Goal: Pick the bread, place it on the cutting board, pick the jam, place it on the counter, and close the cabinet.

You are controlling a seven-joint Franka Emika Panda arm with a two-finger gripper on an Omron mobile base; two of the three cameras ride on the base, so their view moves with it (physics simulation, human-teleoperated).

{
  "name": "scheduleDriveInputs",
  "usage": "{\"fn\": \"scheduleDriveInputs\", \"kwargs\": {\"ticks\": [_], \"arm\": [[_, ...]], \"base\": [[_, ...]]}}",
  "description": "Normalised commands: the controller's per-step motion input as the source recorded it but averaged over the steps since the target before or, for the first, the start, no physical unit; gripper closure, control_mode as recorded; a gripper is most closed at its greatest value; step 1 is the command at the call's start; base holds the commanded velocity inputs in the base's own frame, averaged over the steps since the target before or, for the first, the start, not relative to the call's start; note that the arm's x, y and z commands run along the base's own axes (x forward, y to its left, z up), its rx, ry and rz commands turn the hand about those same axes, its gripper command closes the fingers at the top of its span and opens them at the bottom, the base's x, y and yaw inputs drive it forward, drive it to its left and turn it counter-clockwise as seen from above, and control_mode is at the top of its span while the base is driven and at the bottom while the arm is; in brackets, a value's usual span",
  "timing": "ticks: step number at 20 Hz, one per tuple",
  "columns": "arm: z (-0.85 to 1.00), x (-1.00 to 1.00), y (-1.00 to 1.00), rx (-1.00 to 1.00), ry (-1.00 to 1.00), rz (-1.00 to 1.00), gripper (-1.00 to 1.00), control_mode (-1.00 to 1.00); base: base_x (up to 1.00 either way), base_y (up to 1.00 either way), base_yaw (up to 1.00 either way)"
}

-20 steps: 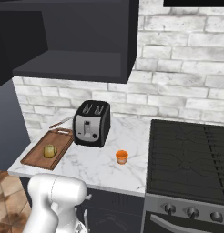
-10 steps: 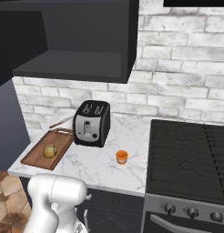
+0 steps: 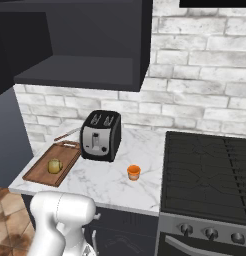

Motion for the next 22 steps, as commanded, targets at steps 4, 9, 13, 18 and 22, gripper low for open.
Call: {"fn": "scheduleDriveInputs", "kwargs": {"ticks": [4, 9, 13, 18, 22], "arm": [[-0.04, 0.02, -0.02, 0.0, -0.07, -0.01, -1.0, -1.0], [0.0, 0.0, -0.22, 0.0, -0.1, -0.05, -1.0, -1.0], [0.0, 0.0, -0.35, 0.0, -0.12, -0.07, -1.0, -1.0], [0.0, 0.0, -0.38, 0.0, -0.12, -0.07, -1.0, -1.0], [0.0, 0.0, -0.39, 0.0, -0.11, -0.06, -1.0, -1.0]], "base": [[0.0, 0.0, 0.0], [0.0, 0.0, 0.0], [0.0, 0.0, 0.0], [0.0, 0.0, 0.0], [0.0, 0.0, 0.0]]}}
